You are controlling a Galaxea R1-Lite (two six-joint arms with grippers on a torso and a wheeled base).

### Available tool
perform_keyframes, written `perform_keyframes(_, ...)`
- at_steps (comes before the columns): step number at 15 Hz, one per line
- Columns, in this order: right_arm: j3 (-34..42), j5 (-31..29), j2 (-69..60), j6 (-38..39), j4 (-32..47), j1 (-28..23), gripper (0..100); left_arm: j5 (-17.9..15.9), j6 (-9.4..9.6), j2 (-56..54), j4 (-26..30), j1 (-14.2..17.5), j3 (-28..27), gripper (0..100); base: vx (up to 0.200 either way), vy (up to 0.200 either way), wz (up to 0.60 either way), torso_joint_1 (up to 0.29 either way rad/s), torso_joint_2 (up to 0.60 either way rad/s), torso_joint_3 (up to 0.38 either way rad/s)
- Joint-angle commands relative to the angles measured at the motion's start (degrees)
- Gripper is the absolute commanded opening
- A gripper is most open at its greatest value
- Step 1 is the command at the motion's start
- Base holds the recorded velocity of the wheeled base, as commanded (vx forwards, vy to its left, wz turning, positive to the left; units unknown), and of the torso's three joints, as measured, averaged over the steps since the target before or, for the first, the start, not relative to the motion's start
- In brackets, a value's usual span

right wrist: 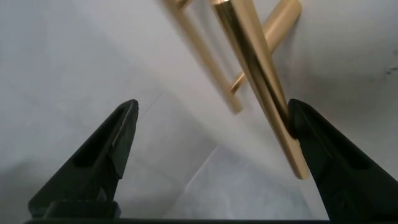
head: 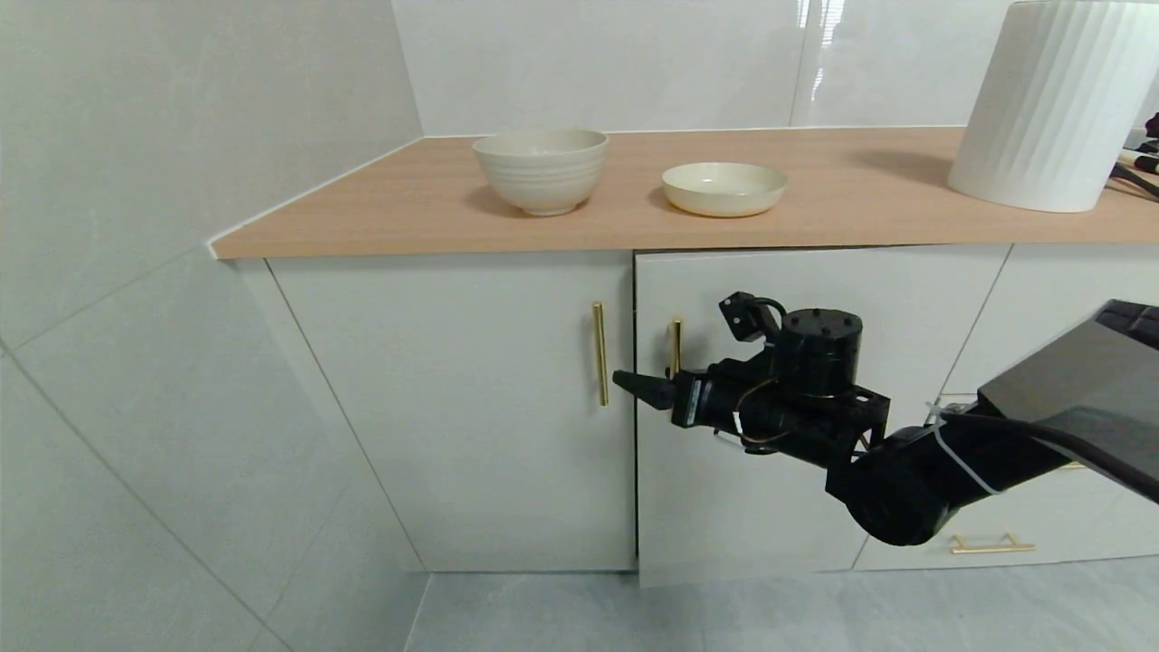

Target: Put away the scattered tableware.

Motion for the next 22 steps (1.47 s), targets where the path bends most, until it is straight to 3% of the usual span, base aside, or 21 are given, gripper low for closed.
perform_keyframes(1,3.8,0.9,-3.3,-0.1,-1.0,0.1,100,0.0,-0.01,0.0,0.0,0.0,0.0,100,0.000,0.000,0.00,0.000,0.00,0.000)
perform_keyframes(8,13.2,6.0,-9.2,0.0,-4.4,0.1,100,0.0,-0.01,0.0,0.0,0.0,0.0,100,0.000,0.000,0.00,0.000,0.00,0.000)
perform_keyframes(9,16.8,7.7,-10.0,-0.2,-7.9,0.1,100,0.0,-0.01,0.0,0.0,0.0,0.0,100,0.000,0.000,0.00,0.000,0.00,0.000)
perform_keyframes(11,19.4,7.7,-11.0,-0.2,-9.7,0.1,100,0.0,0.86,0.0,0.1,0.0,0.0,100,0.000,0.000,0.00,0.000,0.00,0.000)
perform_keyframes(12,20.1,7.8,-11.9,-0.2,-9.8,0.1,100,-0.1,1.39,0.0,0.1,0.0,0.0,100,0.000,0.000,0.00,0.000,0.00,0.000)
perform_keyframes(14,21.9,10.0,-13.8,-0.1,-9.7,0.9,100,-0.2,4.91,0.0,-0.1,0.0,-0.1,100,0.000,0.000,0.00,0.000,0.00,0.000)
perform_keyframes(15,23.7,13.1,-15.2,-0.1,-9.7,1.6,100,-0.8,6.49,0.5,0.3,0.0,-3.9,100,0.000,0.000,0.00,0.000,0.00,0.000)
perform_keyframes(16,24.5,14.5,-15.8,-0.2,-9.7,1.7,100,-1.9,6.49,3.0,1.2,-0.4,-8.3,100,0.000,0.000,0.00,0.000,0.00,0.000)
perform_keyframes(18,25.7,15.6,-16.3,-0.4,-9.8,1.8,100,-7.9,6.14,17.7,4.1,-2.3,-20.0,100,0.000,0.000,0.00,0.000,0.00,0.000)
perform_keyframes(20,26.8,15.6,-16.5,-0.6,-10.3,1.8,100,-14.3,6.31,32.2,3.9,-2.6,-26.2,100,0.000,0.000,0.00,0.000,0.00,0.000)
perform_keyframes(21,27.8,15.6,-16.4,-0.6,-11.6,1.8,100,-19.8,6.31,45.7,2.8,-2.7,-31.6,100,0.000,0.000,0.00,0.000,0.00,0.000)
perform_keyframes(22,28.0,15.6,-16.3,-0.6,-12.4,1.8,100,-21.5,6.23,53.6,0.5,-3.7,-34.5,100,0.000,0.000,0.00,0.000,0.00,0.000)
